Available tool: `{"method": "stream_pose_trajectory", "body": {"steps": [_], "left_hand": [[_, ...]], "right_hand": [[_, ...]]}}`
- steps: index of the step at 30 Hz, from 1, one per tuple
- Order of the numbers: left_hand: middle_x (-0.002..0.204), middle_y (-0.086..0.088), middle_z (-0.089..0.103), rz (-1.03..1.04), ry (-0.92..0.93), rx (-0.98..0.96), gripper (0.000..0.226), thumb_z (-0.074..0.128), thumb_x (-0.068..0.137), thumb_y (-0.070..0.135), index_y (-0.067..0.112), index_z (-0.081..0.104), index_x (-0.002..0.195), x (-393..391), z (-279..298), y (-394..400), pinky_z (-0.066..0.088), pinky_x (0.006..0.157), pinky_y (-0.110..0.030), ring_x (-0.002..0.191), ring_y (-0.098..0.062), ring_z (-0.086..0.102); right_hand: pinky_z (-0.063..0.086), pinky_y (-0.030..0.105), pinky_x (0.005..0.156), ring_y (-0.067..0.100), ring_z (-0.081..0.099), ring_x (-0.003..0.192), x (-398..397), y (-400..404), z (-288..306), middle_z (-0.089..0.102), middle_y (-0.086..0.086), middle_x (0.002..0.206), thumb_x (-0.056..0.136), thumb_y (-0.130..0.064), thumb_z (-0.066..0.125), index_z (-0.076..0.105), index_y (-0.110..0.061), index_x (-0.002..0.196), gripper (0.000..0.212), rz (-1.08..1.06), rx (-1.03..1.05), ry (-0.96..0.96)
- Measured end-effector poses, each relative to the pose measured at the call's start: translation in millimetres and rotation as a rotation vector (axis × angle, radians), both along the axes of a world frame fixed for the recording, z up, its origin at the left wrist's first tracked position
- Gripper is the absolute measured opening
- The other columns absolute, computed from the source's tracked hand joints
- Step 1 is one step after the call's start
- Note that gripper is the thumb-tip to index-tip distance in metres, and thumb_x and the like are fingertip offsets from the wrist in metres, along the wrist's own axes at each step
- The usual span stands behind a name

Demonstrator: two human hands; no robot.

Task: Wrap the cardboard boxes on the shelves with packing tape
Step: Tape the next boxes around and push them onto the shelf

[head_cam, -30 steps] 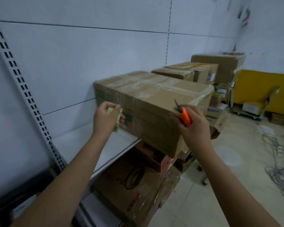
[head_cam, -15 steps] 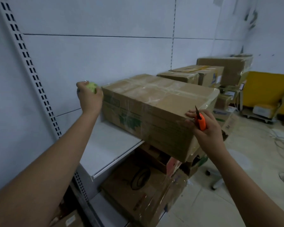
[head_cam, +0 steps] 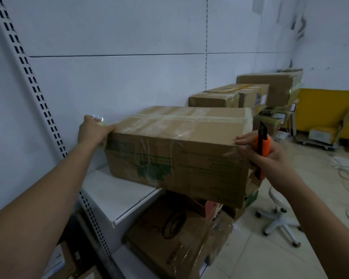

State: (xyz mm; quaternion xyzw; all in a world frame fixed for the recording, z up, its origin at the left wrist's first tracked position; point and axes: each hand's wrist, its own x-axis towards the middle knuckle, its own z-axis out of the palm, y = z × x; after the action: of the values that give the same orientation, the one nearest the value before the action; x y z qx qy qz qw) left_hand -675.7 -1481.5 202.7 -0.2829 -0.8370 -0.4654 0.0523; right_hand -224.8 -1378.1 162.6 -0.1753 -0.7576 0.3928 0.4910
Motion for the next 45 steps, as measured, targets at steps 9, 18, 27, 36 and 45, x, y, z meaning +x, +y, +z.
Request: {"method": "stream_pose_trajectory", "body": {"steps": [9,18,27,36,45], "left_hand": [[0.117,-0.017,0.065,0.025,0.109,-0.159,0.061,0.083,0.071,0.046,0.009,0.062,0.115,18,1,7,0.048,0.082,-0.039,0.105,-0.036,0.061],[0.115,-0.017,0.066,0.271,0.137,-0.135,0.059,0.083,0.07,0.046,0.01,0.062,0.113,83,9,-33,0.05,0.083,-0.041,0.104,-0.037,0.061],[0.124,-0.02,0.061,0.679,0.046,-0.012,0.055,0.079,0.079,0.036,0.008,0.057,0.121,224,5,-93,0.046,0.09,-0.043,0.115,-0.04,0.056],[0.099,-0.006,0.069,0.614,0.035,0.149,0.041,0.076,0.071,0.037,0.023,0.058,0.105,348,-2,-32,0.056,0.079,-0.04,0.09,-0.029,0.066],[0.091,0.0,0.073,-0.081,-0.058,0.13,0.03,0.081,0.073,0.041,0.037,0.058,0.091,389,-7,24,0.061,0.07,-0.049,0.078,-0.022,0.073]], "right_hand": [[0.051,0.047,0.097,0.015,0.061,0.114,26,24,-3,0.06,-0.039,0.111,0.082,-0.043,0.065,0.041,-0.074,0.122,0.056,0.007,-0.213,-0.125],[0.05,0.049,0.101,0.011,0.064,0.106,50,75,13,0.066,-0.03,0.099,0.069,-0.048,0.072,0.049,-0.058,0.101,0.04,0.208,-0.273,-0.105],[0.05,0.046,0.094,0.033,0.06,0.11,49,145,47,0.058,0.021,0.126,0.086,-0.05,0.068,0.041,-0.053,0.132,0.054,0.364,-0.045,-0.329],[0.048,0.041,0.088,0.037,0.059,0.113,-51,156,10,0.058,0.017,0.124,0.098,-0.042,0.052,0.038,-0.012,0.145,0.058,0.027,-0.319,-0.355],[0.046,0.049,0.099,0.037,0.052,0.121,-39,156,4,0.05,0.015,0.139,0.067,-0.072,0.064,0.034,-0.013,0.147,0.104,0.012,-0.488,-0.311]]}}
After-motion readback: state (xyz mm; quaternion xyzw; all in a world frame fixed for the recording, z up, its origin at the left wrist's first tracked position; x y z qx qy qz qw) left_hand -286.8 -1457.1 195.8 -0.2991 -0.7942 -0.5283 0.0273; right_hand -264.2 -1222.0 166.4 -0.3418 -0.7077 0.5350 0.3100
